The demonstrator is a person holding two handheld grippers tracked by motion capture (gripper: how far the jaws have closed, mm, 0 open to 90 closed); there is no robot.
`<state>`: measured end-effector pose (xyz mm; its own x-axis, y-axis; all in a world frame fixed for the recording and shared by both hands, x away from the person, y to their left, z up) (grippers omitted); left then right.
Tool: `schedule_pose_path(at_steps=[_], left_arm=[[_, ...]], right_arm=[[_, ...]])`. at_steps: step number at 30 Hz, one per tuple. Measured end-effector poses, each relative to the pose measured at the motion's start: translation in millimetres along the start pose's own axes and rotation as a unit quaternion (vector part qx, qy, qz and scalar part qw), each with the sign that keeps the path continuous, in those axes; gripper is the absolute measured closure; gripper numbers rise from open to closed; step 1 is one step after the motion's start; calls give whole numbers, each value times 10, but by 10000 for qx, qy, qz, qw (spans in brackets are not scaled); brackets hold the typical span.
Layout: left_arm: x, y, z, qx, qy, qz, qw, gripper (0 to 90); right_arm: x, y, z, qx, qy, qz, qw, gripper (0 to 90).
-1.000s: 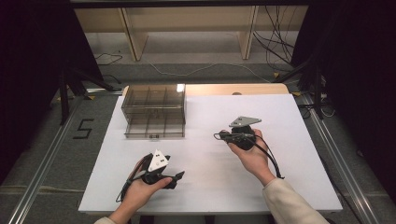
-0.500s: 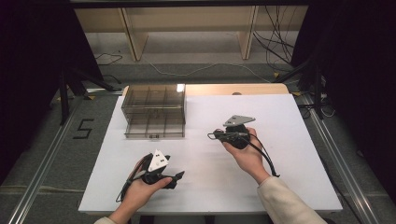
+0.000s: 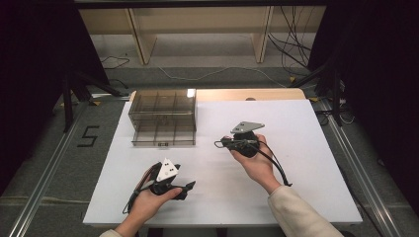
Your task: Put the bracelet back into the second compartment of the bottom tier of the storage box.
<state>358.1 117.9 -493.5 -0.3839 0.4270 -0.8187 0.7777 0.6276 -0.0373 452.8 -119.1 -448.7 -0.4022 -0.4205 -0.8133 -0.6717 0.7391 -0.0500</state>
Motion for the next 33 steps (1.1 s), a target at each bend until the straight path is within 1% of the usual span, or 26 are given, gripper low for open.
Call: schedule_pose_path(at_steps=[6,7,8,10,13,24,33], left_arm=[[-5,2,2,-29,-5,4,10000,185],[-5,3,2,-36,-1,-16,10000,186],[-5,4,2,-43,-1,-34,10000,185],[-7,5,2,-44,-5,-48,10000,184],[-6,3,4,-34,12,-51,10000,181],[-5,0,8,-38,30,-34,10000,180],[-6,1,9,-55,4,-75,10000,182]], right_arm=[[-42,38,29,-36,-24,-35,10000,882],[-48,48,36,-42,-30,-18,10000,882],[-53,53,45,-52,-42,-61,10000,882],[-68,71,55,-69,-29,-68,9999,882],[-92,99,73,-95,-57,-47,9999,882],[-176,188,136,-164,-93,-142,9997,882],[-249,253,193,-226,-135,-167,9995,882]])
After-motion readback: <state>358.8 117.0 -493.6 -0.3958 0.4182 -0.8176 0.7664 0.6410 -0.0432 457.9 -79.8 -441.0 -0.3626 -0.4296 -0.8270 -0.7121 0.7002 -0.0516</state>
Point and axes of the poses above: each handheld gripper's, and its own axes: z roughly forward along the jaws, x roughly out of its underside, y roughly to its left, the point moved 3 cm from there along z, roughly forward along the jaws, and after that the axes turned 6 degrees about x, right-handed, at the moved point
